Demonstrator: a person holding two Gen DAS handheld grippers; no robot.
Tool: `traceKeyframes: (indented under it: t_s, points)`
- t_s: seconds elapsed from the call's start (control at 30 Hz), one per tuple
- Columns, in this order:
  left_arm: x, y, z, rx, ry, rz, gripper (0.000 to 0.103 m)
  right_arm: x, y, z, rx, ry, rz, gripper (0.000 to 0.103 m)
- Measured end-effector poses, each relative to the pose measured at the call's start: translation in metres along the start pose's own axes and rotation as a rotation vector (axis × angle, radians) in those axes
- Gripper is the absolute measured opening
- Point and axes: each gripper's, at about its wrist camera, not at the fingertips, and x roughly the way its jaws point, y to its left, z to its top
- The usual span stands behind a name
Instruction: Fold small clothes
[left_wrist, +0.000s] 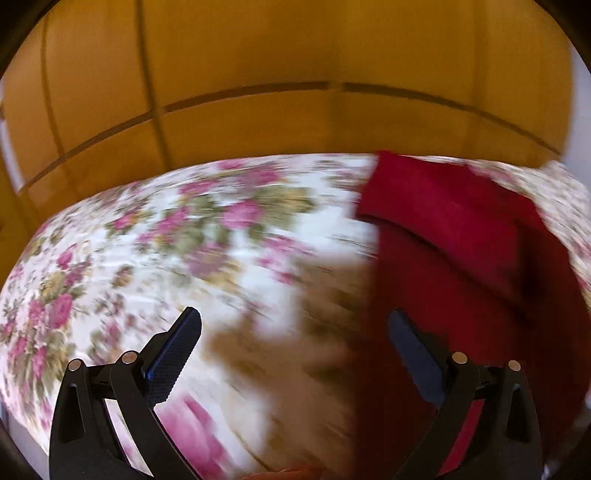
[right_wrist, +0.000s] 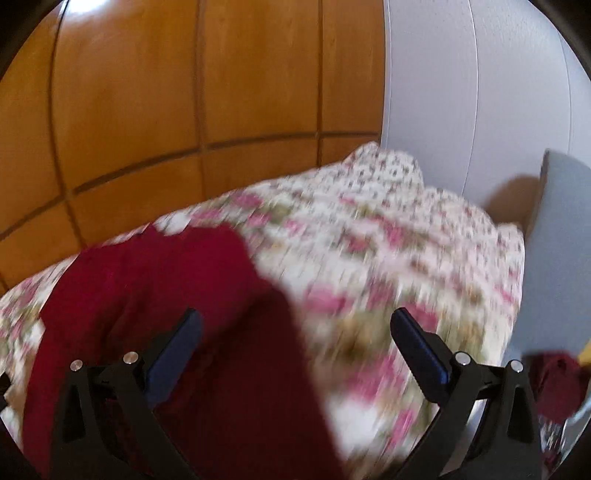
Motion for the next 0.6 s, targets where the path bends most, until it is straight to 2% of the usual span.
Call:
traceKeyframes:
  t_s: [0.07,0.17,0.23,0.43,0.5,0.6]
  points:
    - [-0.021,-0.022,-0.01,0.038,-0.007,-0.072,0.1,-0.017,0.011,-0.016,-0.033,-0.012,0.016,0.101]
    - [-0.049,-0.041,-0.02,0.064,-0.02,-0.157,0.1,-0.054,0.017,-0.036,-0.102,-0.112,-0.021,0.101]
    - [-0.063,-0.045,-0.025,0.072,-0.043,-0.185,0.1,-0.075,0.018,-0.046,-0.105,-0.16,-0.038,0.101]
    - [-0.088,-0.053,-0.043,0.103,-0.071,-0.214,0.1,-0.093,0.001,-0.075,0.003,-0.11,0.006,0.101]
    - [-0.09,-0.053,-0.046,0.094,-0.063,-0.226,0.1,-0.098,0.005,-0.083,0.0,-0.087,0.024,0.101]
    - [-0.094,-0.057,-0.05,0.102,-0.063,-0.234,0.1,-0.104,0.016,-0.085,-0.042,-0.103,0.016,0.101]
